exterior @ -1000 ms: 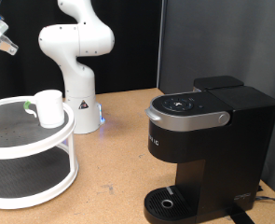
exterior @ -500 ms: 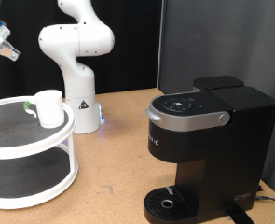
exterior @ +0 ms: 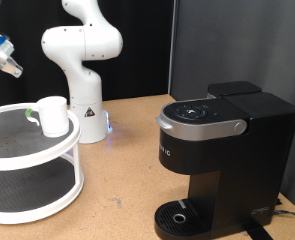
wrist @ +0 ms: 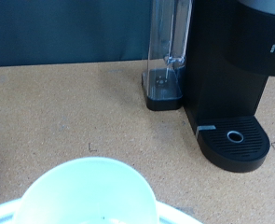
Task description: Make a cup of coffee with the keurig machine
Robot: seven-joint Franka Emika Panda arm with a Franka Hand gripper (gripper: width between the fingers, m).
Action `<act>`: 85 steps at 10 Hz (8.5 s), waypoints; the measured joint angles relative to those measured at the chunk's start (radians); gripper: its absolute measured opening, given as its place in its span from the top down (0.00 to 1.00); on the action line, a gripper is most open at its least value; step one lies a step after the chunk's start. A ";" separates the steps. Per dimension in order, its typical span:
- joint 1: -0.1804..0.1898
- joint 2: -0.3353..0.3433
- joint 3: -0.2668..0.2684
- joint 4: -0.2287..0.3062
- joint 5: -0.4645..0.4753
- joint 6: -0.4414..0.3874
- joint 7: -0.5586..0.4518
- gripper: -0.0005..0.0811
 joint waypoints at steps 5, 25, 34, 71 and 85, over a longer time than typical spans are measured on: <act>0.001 0.034 -0.001 -0.066 -0.002 0.110 -0.054 0.99; 0.001 0.091 -0.002 -0.209 -0.015 0.249 -0.144 0.01; 0.001 0.091 -0.002 -0.229 0.012 0.298 -0.146 0.91; 0.226 0.092 0.394 -0.333 0.570 0.831 0.316 0.91; 0.347 0.553 0.489 -0.185 1.228 0.938 -0.155 0.91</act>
